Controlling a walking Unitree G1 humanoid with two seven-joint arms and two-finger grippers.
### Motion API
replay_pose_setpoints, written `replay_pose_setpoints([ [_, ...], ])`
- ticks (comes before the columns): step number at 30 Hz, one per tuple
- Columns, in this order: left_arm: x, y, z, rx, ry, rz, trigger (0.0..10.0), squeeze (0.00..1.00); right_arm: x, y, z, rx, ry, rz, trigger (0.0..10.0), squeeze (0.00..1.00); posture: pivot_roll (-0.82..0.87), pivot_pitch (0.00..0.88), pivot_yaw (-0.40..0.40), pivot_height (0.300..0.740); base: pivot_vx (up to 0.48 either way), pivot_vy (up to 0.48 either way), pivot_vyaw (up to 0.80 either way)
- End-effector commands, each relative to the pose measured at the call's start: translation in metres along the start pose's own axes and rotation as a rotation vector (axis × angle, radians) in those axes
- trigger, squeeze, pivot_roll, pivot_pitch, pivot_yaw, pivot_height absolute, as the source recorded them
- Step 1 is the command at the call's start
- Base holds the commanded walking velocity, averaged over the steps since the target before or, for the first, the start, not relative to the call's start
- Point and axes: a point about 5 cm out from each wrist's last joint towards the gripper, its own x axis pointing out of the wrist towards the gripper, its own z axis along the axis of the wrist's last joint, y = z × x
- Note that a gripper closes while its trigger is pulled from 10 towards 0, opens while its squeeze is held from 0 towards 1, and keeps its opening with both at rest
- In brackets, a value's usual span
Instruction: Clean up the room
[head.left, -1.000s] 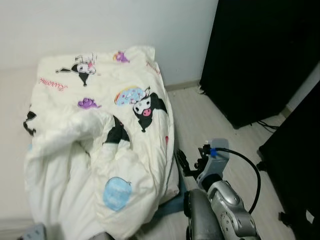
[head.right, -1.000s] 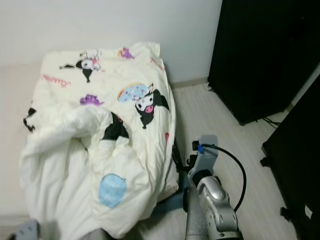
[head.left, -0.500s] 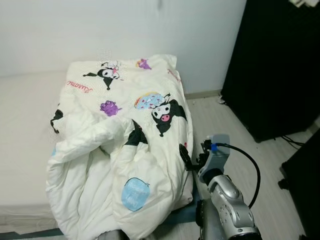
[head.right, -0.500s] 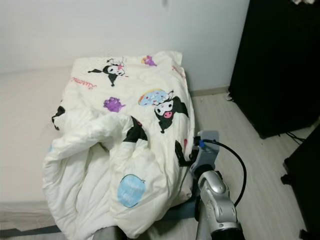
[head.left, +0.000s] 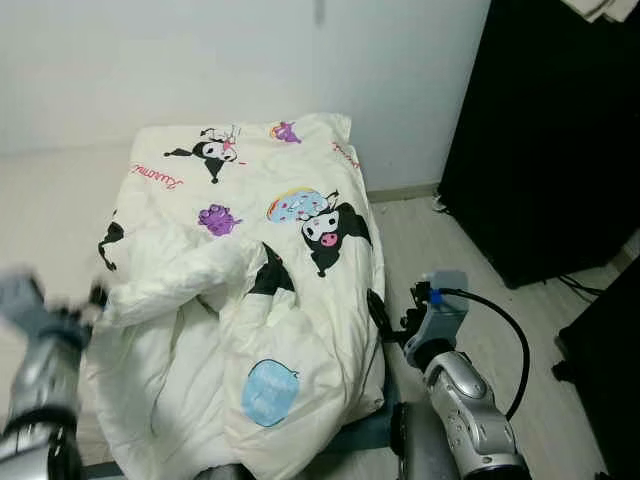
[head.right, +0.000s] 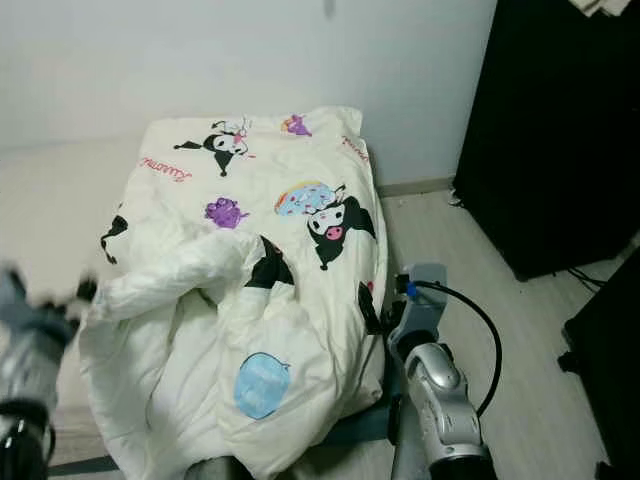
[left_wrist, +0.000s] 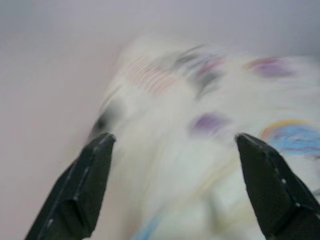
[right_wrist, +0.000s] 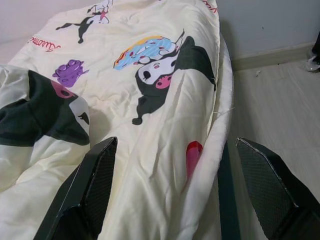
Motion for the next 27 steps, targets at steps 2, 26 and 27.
replay_pose_setpoints([
  [2, -0.001, -0.035, -0.002, 0.314, -0.007, -0.312, 10.0, 0.00, -0.002, -0.002, -0.004, 0.011, 0.006, -0.008, 10.0, 0.00, -0.03, 0.143, 0.109, 0.582, 0.000, 0.000, 0.00],
  [26, -0.022, -0.030, -0.043, 1.228, 0.211, -0.654, 10.0, 0.00, -0.015, -0.006, -0.011, 0.010, 0.028, -0.028, 10.0, 0.00, -0.06, 0.171, 0.096, 0.582, 0.000, 0.000, 0.00],
  [27, -0.024, -0.030, -0.045, 1.224, 0.223, -0.668, 10.0, 0.00, -0.016, -0.007, -0.011, 0.010, 0.029, -0.029, 10.0, 0.00, -0.06, 0.171, 0.096, 0.582, 0.000, 0.000, 0.00],
])
